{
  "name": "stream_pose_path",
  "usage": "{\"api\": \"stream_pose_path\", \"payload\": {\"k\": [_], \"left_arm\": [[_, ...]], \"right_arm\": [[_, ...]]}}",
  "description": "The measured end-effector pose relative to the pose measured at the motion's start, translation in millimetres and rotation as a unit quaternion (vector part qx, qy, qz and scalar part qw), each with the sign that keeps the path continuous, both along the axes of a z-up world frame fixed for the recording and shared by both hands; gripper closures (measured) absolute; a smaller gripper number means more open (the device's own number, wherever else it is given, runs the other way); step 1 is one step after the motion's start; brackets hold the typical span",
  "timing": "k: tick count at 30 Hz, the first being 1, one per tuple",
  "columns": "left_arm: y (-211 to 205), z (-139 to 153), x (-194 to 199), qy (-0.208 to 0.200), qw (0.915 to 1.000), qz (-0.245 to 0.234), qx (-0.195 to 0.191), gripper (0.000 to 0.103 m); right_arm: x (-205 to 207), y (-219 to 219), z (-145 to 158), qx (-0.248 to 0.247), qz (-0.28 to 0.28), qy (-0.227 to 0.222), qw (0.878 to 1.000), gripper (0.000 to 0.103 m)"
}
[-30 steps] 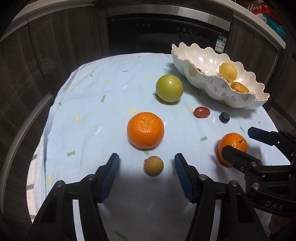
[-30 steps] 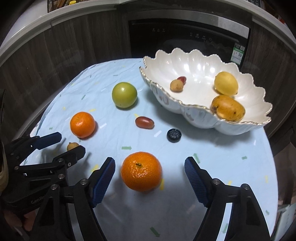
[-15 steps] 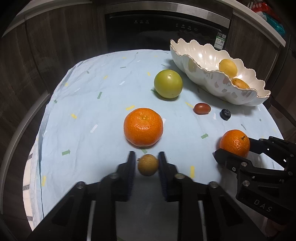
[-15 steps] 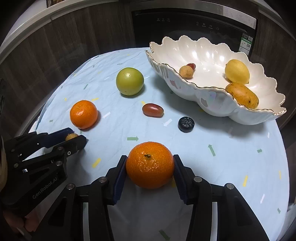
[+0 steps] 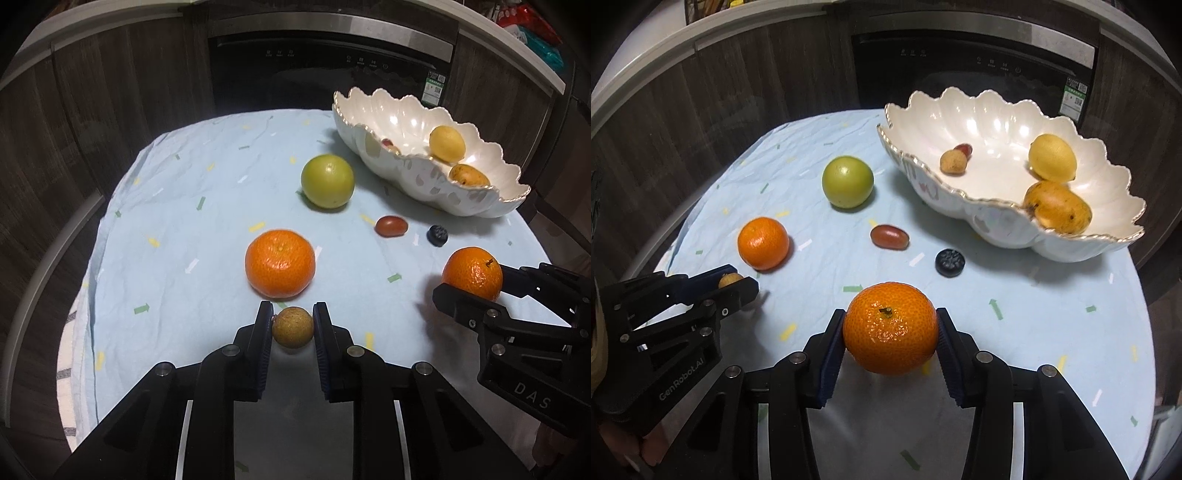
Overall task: Organize fruits
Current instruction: 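Carry the kiwi and mandarin into the white bowl and open both grippers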
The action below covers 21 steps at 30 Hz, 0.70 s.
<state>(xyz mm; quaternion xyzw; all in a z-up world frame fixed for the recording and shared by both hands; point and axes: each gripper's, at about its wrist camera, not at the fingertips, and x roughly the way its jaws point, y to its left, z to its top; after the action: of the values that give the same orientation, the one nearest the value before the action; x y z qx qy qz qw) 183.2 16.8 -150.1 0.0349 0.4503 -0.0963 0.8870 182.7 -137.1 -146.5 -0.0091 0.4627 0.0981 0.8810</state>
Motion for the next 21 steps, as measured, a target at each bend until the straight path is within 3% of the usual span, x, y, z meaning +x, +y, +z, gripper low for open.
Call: {"api": "stream_pose_path", "payload": {"k": [21], "left_arm": [[-32.1,56.9,-1.6,-0.044,0.9987,-0.024,-0.001,0.081]], "right_arm": [[-8.8,-35.1,57.1,0.013,-0.035,-0.056,0.998,0.056]]}}
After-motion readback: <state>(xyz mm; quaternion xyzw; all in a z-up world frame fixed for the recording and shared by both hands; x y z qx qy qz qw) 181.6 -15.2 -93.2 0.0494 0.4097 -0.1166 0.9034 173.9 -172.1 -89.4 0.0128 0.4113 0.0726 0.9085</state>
